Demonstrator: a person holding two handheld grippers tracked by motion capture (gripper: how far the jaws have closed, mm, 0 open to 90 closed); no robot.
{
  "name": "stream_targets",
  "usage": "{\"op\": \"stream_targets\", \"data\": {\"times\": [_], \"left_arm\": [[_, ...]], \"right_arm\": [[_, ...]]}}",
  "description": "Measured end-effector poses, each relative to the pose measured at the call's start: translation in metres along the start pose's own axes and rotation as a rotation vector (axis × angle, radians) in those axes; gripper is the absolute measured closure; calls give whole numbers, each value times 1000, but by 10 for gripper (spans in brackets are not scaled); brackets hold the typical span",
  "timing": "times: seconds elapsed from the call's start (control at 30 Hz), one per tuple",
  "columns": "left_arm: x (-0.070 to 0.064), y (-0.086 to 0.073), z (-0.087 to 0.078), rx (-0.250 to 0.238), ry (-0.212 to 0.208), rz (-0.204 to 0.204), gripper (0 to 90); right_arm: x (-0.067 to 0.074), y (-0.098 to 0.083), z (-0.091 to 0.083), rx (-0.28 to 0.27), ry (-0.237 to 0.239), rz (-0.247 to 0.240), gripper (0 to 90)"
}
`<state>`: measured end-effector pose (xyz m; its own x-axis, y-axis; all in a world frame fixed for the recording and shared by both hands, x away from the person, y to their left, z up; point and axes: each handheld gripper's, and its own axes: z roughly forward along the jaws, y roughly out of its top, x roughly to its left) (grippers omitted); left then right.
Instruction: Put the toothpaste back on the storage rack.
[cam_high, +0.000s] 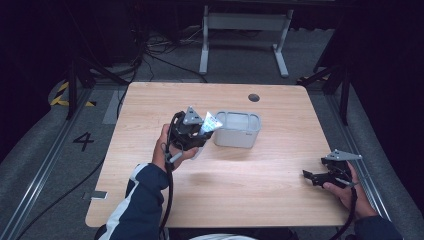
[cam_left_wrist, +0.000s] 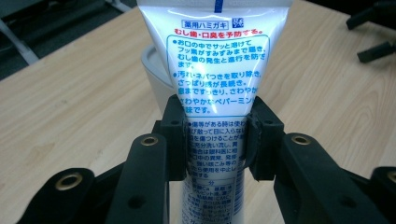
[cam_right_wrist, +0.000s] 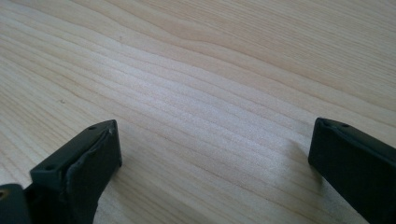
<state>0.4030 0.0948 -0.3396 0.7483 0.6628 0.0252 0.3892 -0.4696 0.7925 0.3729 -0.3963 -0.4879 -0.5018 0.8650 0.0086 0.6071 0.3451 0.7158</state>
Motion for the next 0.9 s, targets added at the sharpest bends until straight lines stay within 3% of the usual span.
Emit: {"op": "stream_targets", "data": {"times": [0.13,0.33,0.47,0.5,0.53,0.6,0.9], "left_arm": [[3,9,-2,-30,19,17,659],[12,21,-5,-76,18,7,659],[16,27,-2,-107,5,-3,659],[17,28,-1,-117,4,10,659],[16,28,0,-122,0,-7,659],[19,31,1,-128,0,7,659],[28,41,10,-206,-28,-28,659]], "right_arm": [[0,0,0,0,0,0,28],[0,0,0,0,0,-1,28],[0,0,0,-1,1,-2,28],[0,0,0,-1,2,-3,28],[0,0,0,-1,3,-3,28],[0,0,0,-1,3,-4,28],[0,0,0,1,3,-9,28]]}}
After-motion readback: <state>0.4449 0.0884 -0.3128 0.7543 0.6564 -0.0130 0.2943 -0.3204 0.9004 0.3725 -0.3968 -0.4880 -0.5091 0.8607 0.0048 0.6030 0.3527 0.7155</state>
